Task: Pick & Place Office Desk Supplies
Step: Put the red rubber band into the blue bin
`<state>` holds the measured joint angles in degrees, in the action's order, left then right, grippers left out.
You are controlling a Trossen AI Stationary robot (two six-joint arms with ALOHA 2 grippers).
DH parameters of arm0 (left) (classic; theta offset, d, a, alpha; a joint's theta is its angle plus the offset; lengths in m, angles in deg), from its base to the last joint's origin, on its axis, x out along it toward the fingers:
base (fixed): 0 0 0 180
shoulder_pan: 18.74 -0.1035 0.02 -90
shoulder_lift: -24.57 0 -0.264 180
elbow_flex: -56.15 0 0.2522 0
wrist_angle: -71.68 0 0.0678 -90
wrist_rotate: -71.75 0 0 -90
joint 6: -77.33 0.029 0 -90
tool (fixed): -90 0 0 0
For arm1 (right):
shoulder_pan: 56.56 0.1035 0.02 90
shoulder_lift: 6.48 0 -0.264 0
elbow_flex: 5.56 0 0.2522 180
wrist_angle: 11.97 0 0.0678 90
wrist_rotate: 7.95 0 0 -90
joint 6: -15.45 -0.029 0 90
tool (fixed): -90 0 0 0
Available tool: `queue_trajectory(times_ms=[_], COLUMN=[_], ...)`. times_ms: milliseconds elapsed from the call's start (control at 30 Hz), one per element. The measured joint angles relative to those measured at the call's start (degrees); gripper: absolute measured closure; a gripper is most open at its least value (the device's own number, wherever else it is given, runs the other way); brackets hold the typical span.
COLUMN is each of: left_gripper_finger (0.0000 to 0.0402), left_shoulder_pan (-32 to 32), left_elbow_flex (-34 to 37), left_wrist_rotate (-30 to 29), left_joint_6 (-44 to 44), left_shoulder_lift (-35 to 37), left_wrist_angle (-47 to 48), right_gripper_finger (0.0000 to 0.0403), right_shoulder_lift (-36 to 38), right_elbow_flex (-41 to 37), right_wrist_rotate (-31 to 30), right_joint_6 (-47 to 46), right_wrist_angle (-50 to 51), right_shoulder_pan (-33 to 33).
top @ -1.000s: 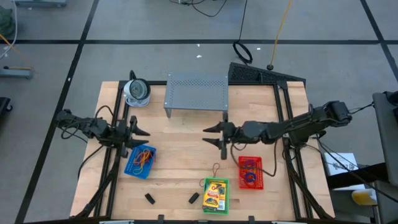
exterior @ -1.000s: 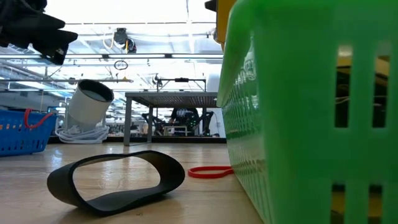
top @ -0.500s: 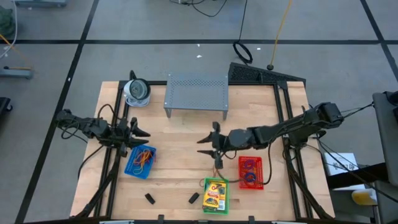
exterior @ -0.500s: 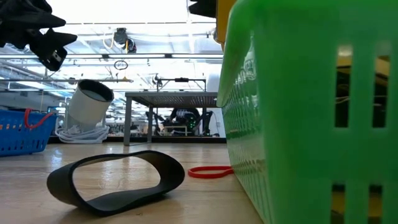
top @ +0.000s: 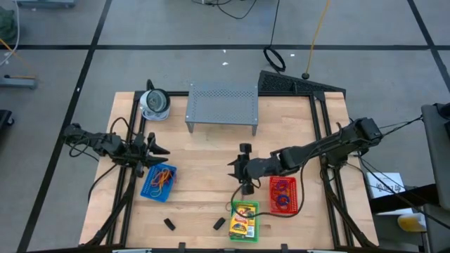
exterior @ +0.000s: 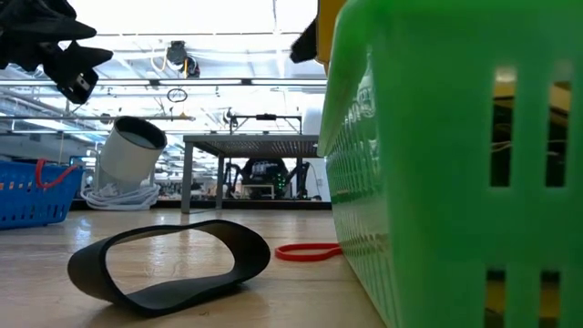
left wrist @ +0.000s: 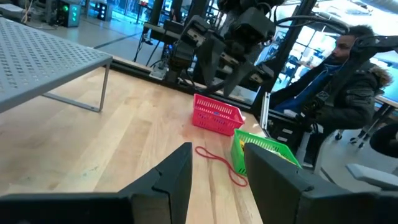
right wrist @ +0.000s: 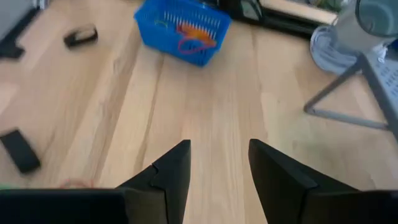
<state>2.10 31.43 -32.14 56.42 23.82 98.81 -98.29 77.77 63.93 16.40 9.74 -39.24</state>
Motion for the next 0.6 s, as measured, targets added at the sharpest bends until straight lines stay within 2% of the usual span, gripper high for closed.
queue_trajectory(times_ms=[100, 333, 433, 600], left_gripper_finger=[0.0247, 0.0247, 0.0247, 0.0247], left_shoulder_pan=[0.0, 0.0, 0.0, 0.0], left_elbow_flex=[0.0, 0.0, 0.0, 0.0], left_wrist_rotate=[0.0, 0.1, 0.1, 0.1], left_joint_6=[0.0, 0.0, 0.0, 0.1], left_shoulder_lift=[0.0, 0.0, 0.0, 0.0], left_wrist_angle=[0.0, 0.0, 0.0, 0.1], right_gripper_finger=[0.0248, 0.0248, 0.0248, 0.0248], right_shoulder_lift=[-0.1, -6.5, -9.3, -12.0], right_elbow_flex=[2.3, 10.8, 15.0, 17.1], right_wrist_rotate=[0.0, 1.1, 5.8, 19.7], right_joint_6=[-0.7, 0.3, 2.8, 4.9], right_wrist_angle=[7.2, 17.6, 22.1, 27.0], right_shoulder_pan=[0.0, -0.1, 0.1, -1.1])
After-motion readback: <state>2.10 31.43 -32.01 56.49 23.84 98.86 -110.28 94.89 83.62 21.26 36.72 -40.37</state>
